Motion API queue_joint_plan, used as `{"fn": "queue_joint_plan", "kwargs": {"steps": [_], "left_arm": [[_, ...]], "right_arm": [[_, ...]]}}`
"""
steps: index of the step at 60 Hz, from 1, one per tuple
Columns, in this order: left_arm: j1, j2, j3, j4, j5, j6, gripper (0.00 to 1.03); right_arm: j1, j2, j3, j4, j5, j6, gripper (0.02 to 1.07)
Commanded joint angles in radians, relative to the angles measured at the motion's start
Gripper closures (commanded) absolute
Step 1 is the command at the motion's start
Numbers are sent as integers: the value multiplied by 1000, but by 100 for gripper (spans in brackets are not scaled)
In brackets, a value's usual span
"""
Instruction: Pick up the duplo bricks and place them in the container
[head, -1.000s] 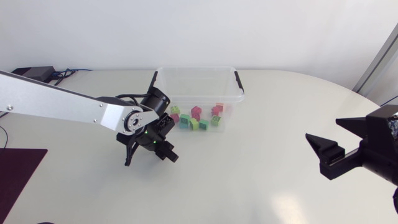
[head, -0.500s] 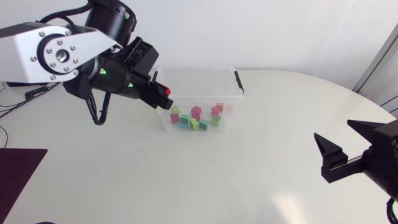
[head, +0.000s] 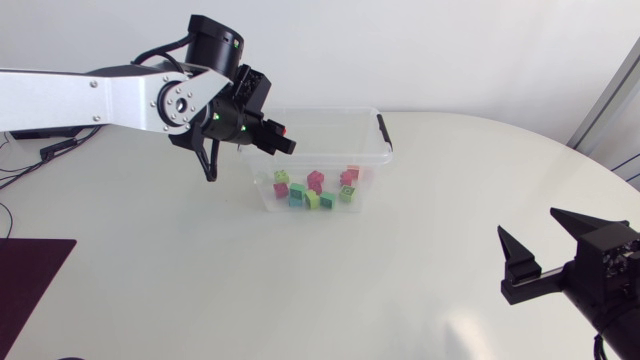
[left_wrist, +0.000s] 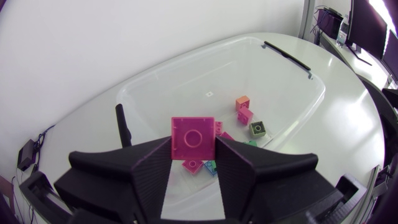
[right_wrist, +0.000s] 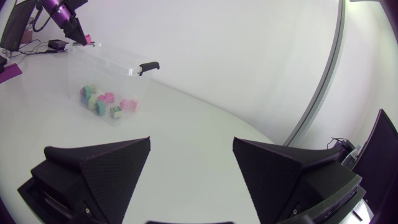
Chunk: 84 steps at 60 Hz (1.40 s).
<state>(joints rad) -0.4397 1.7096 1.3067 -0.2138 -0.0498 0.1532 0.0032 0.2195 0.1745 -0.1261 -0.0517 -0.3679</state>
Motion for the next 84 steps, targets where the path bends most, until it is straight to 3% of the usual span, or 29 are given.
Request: {"fn": "queue_joint_plan", "kwargs": {"steps": [1,2,3,9,25,40,61,68,84], "left_arm": [[9,45,55,16,7,-23,29],[10,48,55,17,7,-21,26],[12,53,58,17,5,-21,16],[29,42,45,17,5,-20,5],[128,-177,-124,40,5,-20,5],[231,-567,-485,186,-2,32,5],[349,-1064,-906,280,2,129,5],[406,-1154,-989,294,15,144,5],[426,-1317,-1098,293,23,89,5]], "right_arm": [[-6,-12,-33,23,13,-3,11],[-6,-17,-38,23,16,-6,11],[-8,-20,-43,25,18,-12,11],[-6,-57,-64,17,24,-39,11],[-2,-114,-82,-23,44,-48,7],[17,-227,-121,-63,55,-65,7],[21,-224,-121,-63,62,-74,7],[18,-224,-121,-64,65,-74,7],[6,-224,-132,-22,65,22,7]]}}
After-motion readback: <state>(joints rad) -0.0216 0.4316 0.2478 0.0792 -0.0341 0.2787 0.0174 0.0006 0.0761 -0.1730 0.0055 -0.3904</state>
